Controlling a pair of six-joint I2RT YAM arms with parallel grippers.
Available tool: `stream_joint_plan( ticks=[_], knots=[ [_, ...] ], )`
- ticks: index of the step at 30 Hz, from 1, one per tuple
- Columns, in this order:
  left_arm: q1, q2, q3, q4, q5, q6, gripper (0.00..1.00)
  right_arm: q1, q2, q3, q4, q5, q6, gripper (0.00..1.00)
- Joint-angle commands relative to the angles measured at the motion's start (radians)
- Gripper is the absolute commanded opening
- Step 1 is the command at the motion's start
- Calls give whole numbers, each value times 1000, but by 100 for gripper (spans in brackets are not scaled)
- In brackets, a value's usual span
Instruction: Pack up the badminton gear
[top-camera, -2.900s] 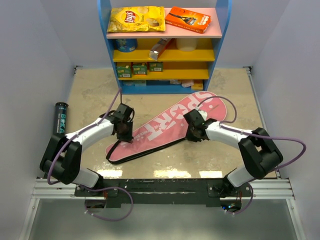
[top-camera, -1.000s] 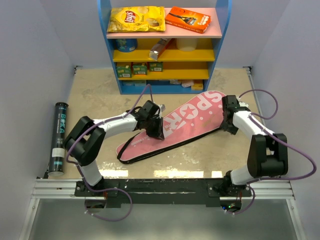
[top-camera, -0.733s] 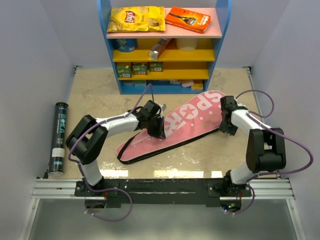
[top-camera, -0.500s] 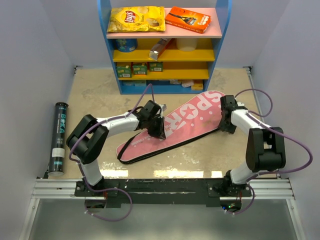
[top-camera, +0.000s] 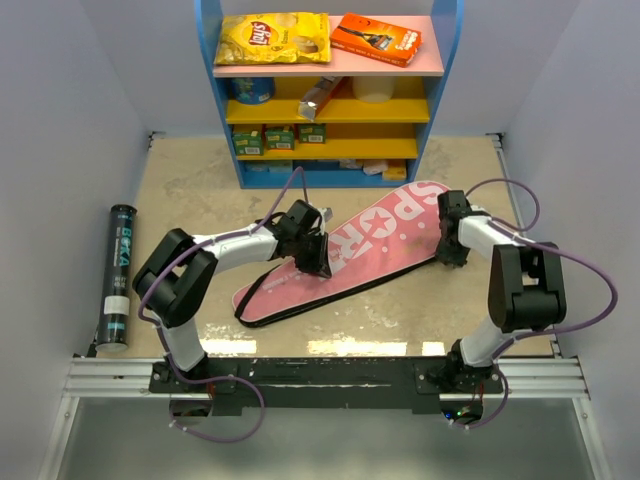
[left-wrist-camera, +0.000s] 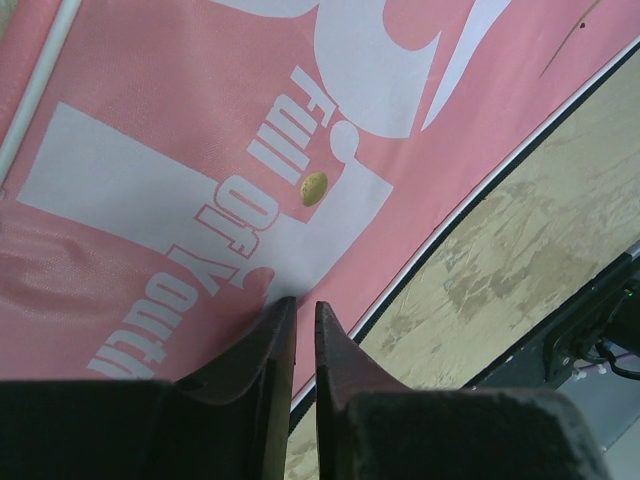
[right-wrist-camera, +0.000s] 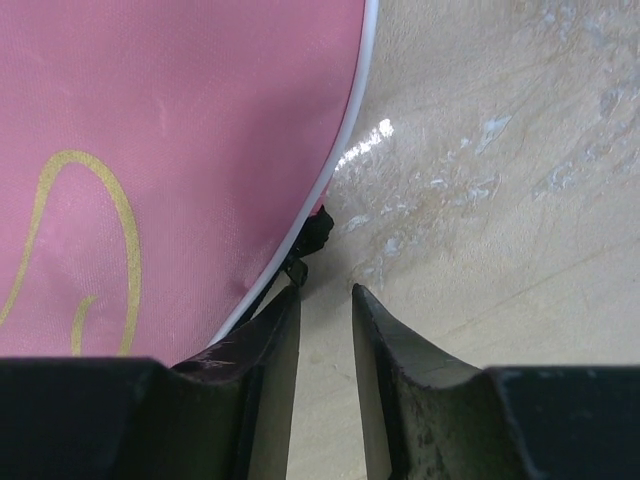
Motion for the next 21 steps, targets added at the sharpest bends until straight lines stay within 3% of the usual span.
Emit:
stream_joint_plan(
  ticks=[1, 10, 19, 21],
  knots=[
    [15, 22, 2, 42, -28, 11, 18, -5, 26, 43, 24, 41, -3, 30],
    [17, 22, 0, 42, -30, 13, 18, -5, 74, 43, 53, 36, -17, 19],
    [18, 22, -4, 44, -27, 13, 17, -5, 94, 42, 87, 9, -52, 20],
    [20, 22, -4, 45, -27, 11, 17, -5, 110, 34, 98, -16, -61, 10]
  ],
)
